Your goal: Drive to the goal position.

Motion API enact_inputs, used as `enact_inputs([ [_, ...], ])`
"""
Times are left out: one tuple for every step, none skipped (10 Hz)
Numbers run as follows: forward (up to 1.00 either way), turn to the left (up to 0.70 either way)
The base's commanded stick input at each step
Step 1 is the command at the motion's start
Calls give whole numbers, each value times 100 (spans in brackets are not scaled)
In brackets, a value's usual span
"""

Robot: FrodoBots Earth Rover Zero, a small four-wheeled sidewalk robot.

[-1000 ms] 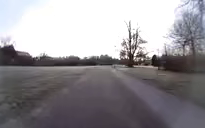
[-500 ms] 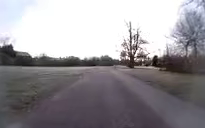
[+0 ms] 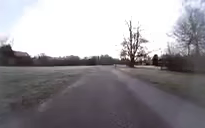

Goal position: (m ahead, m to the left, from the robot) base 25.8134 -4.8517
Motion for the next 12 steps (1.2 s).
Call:
enact_inputs([
  [100,-40],
  [100,-40],
  [100,-10],
  [100,0],
  [100,0],
  [100,0],
  [100,0],
  [100,0],
  [100,0],
  [100,0],
  [100,0],
  [100,0],
])
